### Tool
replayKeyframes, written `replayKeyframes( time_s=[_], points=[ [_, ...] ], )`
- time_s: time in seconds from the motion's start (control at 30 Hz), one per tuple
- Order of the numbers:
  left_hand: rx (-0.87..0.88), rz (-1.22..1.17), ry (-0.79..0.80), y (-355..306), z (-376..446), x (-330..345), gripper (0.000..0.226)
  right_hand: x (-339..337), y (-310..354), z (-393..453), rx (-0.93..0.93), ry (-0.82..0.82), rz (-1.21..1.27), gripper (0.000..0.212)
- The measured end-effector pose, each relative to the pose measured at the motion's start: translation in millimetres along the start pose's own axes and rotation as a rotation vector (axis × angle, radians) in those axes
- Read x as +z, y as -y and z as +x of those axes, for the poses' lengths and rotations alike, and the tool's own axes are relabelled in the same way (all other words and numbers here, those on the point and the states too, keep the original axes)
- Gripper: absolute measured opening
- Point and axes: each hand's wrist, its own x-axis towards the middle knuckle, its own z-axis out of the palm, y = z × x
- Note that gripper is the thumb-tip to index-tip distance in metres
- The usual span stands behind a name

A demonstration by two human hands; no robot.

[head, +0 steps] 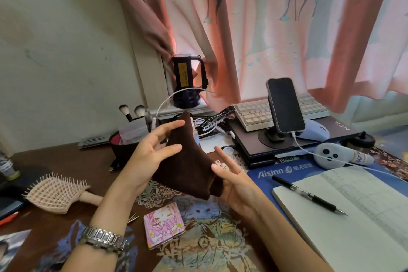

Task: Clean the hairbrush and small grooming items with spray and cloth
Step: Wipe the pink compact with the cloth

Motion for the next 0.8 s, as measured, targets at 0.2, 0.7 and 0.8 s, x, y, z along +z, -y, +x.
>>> replayKeyframes(
  time_s=[0.2, 0.7, 0.8],
  points=[
    [-0.039, 0.006, -0.002, 9.1, -2.8, -2.8, 0.048, -2.7, 0.9, -0.8, -0.086, 0.035, -0.108, 0.062],
    [-0.316, 0.165, 0.061, 55.0, 2.6, 9.8, 0.055, -19.6, 29.6, 4.2, -0.146, -0.188, -0.821, 0.068],
    [-0.357, 0.196, 0.091, 67.0, 7.6, 13.7, 0.059, -26.8, 37.4, 12.0, -0.061, -0.172, -0.933, 0.071]
  ],
)
